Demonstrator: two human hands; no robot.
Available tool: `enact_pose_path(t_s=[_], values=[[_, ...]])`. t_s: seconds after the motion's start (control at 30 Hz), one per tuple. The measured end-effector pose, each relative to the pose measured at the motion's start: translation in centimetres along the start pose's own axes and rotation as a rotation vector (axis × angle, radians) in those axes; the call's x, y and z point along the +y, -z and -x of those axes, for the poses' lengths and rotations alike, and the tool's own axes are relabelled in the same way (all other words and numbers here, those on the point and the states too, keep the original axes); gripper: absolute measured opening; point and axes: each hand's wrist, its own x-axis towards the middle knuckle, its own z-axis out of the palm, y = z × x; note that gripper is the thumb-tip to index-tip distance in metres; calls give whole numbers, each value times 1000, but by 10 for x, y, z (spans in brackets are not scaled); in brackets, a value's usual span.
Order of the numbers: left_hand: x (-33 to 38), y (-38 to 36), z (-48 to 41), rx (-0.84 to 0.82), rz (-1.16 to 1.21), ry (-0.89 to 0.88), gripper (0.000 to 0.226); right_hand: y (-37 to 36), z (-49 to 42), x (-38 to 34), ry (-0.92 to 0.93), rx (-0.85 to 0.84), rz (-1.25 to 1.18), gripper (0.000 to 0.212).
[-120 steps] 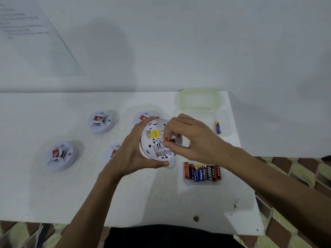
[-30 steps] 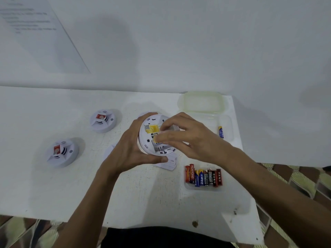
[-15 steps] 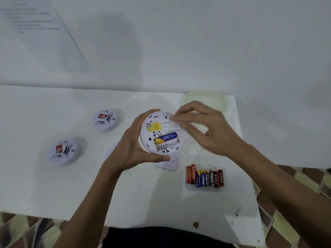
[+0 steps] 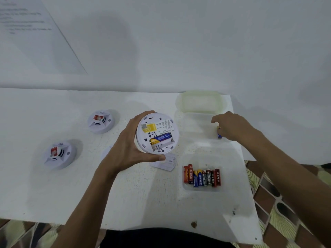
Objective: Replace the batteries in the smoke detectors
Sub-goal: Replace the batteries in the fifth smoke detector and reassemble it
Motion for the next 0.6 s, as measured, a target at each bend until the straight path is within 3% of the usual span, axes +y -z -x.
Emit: enact_pose_path(t_s=[0.2,0.37,0.47,0.6], values=[[-1,1,1,-4,-1,-12,89,-8,-5,0,195,2,447,53],[-6,1,2,-14,-4,-8,92,-9,-14,4,255,-10,580,35],[-9,0,2,-11,-9,-12,94,-10,-18,7,313,0,522,27],[-12,0,2,-13,-2,-4,93,-14,-20,15,323,26,158,42]])
